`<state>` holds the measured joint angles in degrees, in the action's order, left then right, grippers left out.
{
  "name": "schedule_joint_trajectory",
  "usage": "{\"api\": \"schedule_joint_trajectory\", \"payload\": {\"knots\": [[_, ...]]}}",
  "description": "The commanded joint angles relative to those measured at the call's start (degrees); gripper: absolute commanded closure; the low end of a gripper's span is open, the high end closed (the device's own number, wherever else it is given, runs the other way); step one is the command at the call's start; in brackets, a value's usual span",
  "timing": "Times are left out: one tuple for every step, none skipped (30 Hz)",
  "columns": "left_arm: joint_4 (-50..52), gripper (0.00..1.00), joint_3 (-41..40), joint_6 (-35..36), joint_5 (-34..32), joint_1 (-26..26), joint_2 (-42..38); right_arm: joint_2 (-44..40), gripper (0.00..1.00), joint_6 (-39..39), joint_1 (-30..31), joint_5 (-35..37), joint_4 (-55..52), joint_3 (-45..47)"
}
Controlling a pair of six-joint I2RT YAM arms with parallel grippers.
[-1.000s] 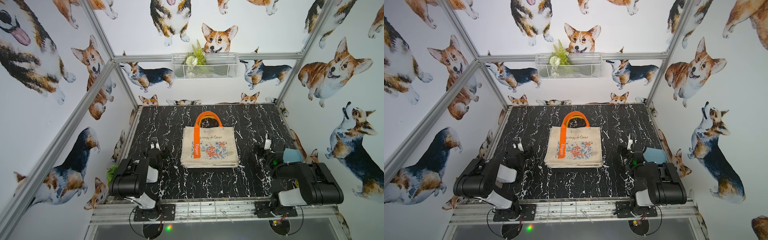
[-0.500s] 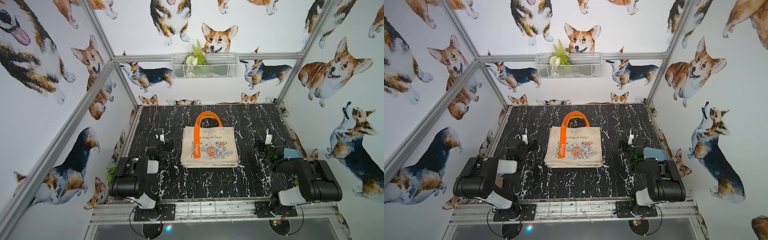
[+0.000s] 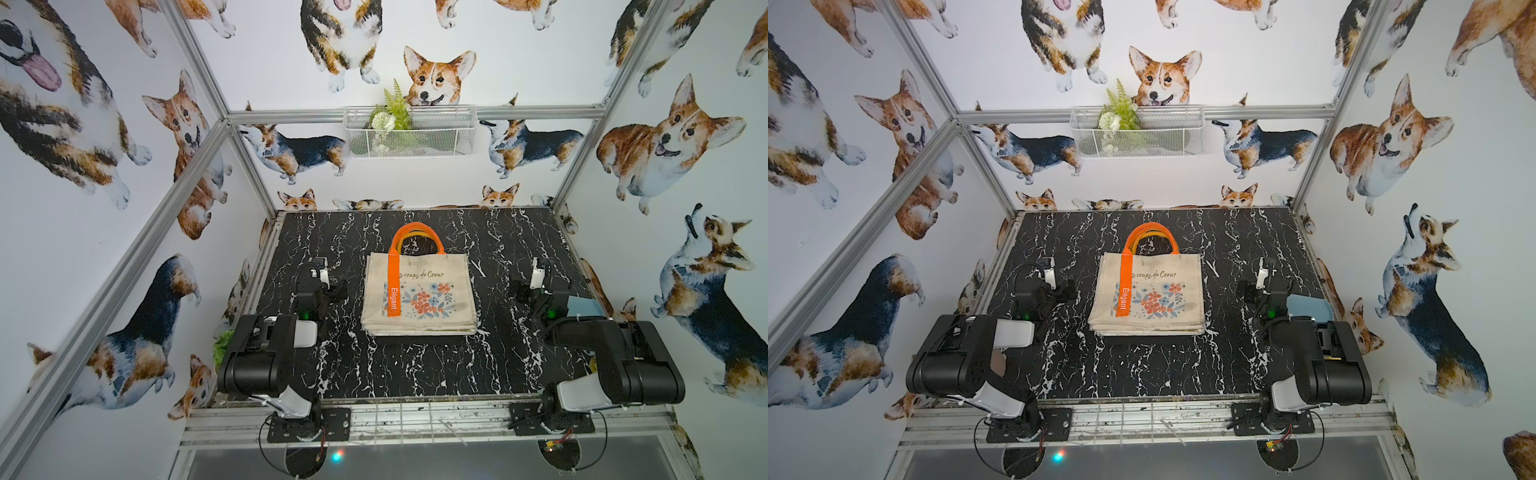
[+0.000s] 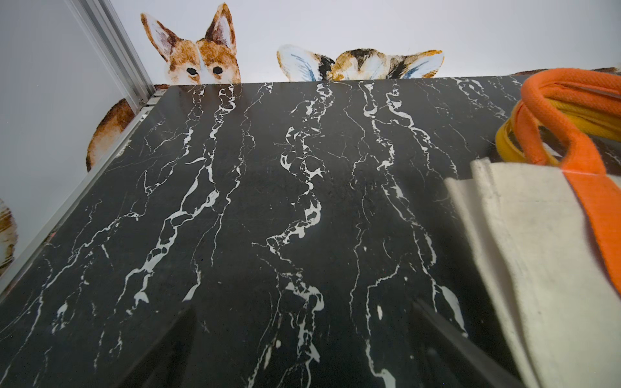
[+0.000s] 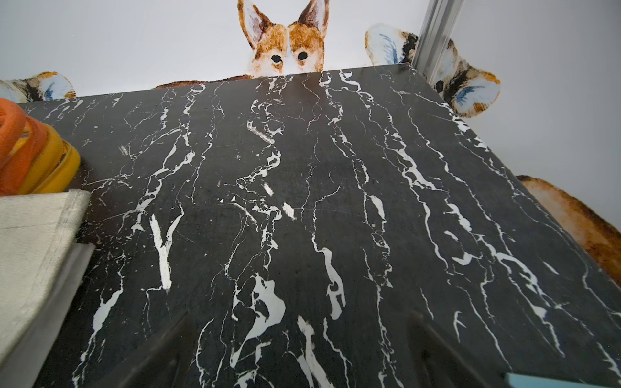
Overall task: Put away the canvas bag
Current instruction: Reset both arms
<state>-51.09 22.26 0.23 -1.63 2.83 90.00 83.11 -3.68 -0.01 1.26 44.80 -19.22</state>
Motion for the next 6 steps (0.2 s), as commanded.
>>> {"api": "schedule_joint_trajectory", "payload": {"knots": [[0.43, 0.00, 1.17, 1.38, -0.40, 0.39, 0.51, 0.08, 0.01, 0.00, 0.01, -0.47, 1.26, -0.20], [0.97, 0.00, 1.53, 1.18, -0.10, 0.27, 0.56, 0.06, 0.01, 0.00, 0.01, -0.47, 1.26, -0.20], [0.80, 0.00, 1.39, 1.09, 0.32, -0.01, 0.56, 0.03, 0.01, 0.05, 0.01, -0.49, 1.26, -0.20], [0.62, 0.00, 1.15, 1.04, 0.38, -0.07, 0.27, 0.03, 0.01, 0.04, 0.00, -0.49, 1.26, -0.20], [-0.05, 0.00, 0.74, 1.00, 0.51, -0.15, 0.18, 0.04, 0.01, 0.00, -0.05, -0.51, 1.26, -0.20], [-0.33, 0.00, 0.56, 1.00, 0.54, -0.12, 0.03, 0.08, 0.01, 0.07, 0.01, -0.47, 1.27, -0.20]]}}
